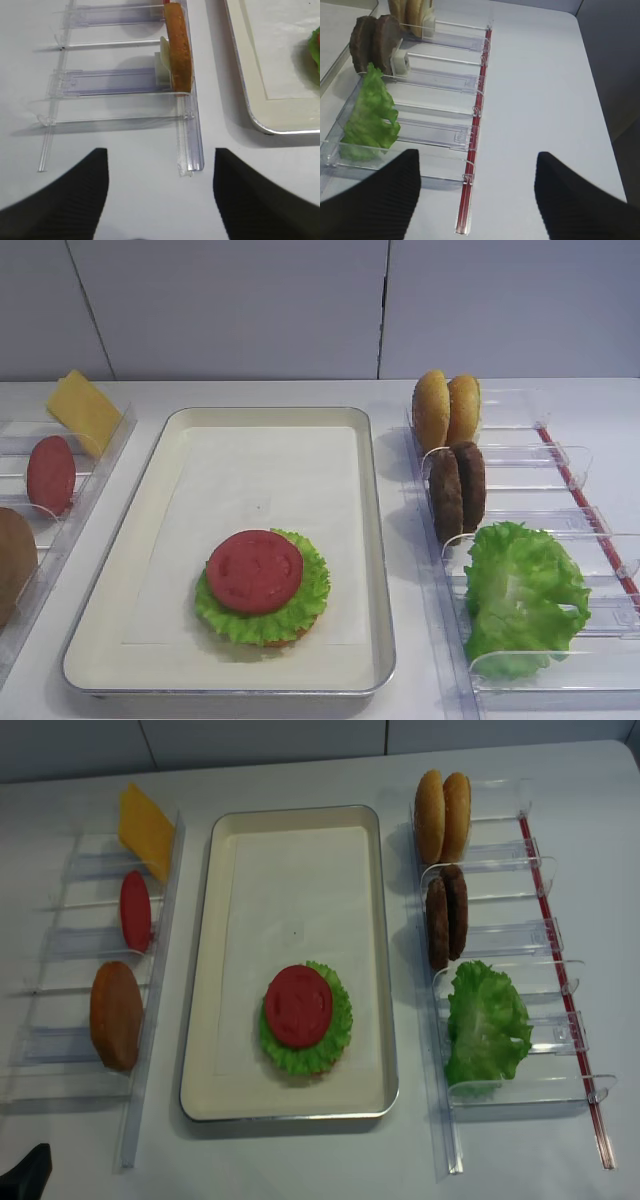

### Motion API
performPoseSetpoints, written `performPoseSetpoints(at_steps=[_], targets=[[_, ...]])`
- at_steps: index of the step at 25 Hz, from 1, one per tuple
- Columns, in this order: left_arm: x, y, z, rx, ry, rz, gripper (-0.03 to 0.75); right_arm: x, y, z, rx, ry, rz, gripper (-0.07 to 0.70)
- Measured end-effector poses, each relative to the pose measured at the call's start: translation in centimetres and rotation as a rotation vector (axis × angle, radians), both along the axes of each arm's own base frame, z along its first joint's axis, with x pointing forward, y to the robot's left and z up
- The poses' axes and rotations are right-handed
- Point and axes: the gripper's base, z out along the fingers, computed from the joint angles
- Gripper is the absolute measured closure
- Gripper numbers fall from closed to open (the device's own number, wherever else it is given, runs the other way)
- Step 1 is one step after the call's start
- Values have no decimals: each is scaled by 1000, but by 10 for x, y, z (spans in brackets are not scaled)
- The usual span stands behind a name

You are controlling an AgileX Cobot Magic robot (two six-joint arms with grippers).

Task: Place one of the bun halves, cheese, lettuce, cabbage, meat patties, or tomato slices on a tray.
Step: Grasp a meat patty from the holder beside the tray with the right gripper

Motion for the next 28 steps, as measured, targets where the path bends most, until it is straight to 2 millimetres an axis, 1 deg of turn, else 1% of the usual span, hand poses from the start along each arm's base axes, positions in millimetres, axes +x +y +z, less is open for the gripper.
performPoseSetpoints(at_steps=[21, 24, 28], targets=[[0, 0, 0, 0, 0, 0, 278, 0, 0, 1, -1, -8, -1, 109], [0, 0, 0, 0, -2, 0, 281, -1, 1, 10, 9, -24, 5, 109], [0, 0, 0, 0, -2, 0, 283, 4, 4, 36, 45, -60, 26, 109]])
